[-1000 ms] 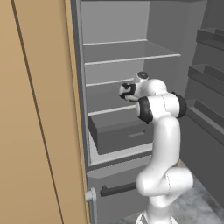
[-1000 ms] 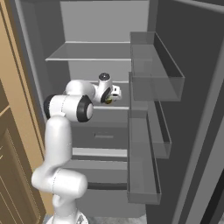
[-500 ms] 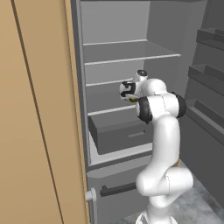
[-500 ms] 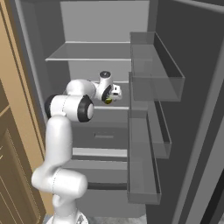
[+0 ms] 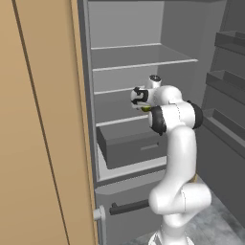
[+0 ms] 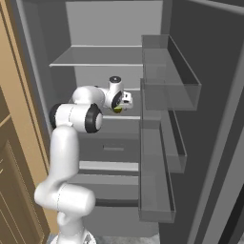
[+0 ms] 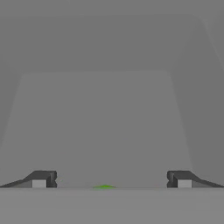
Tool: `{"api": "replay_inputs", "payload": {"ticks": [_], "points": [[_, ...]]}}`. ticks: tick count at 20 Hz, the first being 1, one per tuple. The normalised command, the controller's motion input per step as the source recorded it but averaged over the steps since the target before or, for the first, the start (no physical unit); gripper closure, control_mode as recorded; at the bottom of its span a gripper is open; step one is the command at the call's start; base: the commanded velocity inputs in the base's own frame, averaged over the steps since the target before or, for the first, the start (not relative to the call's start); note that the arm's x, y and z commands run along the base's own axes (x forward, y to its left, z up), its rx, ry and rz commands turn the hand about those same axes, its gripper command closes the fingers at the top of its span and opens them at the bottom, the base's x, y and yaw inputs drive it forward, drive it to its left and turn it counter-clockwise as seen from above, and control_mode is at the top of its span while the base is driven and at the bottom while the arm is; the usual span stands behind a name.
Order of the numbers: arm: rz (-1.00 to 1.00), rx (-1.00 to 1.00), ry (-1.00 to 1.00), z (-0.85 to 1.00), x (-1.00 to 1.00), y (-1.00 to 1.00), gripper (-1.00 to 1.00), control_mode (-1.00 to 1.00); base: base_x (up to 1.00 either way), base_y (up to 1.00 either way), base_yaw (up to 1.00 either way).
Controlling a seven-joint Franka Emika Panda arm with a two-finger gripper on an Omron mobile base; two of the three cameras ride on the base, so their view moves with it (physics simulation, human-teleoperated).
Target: Pick the banana and kiwi from the fridge and place them inside the tupperware on the counter.
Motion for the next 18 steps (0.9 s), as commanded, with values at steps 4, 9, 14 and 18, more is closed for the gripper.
{"api": "replay_inputs", "payload": {"ticks": [4, 9, 14, 18], "points": [[0.00, 0.00, 0.02, -0.48, -0.28, -0.07, -1.00, -1.00, 0.00, 0.00, 0.00], [-0.01, 0.00, 0.00, -0.53, -0.38, -0.08, -1.00, -1.00, 0.00, 0.00, 0.00], [0.00, 0.00, 0.00, -0.49, -0.25, -0.07, -1.00, -1.00, 0.00, 0.00, 0.00], [0.00, 0.00, 0.00, -0.44, 0.00, -0.05, -1.00, -1.00, 0.00, 0.00, 0.00]]}}
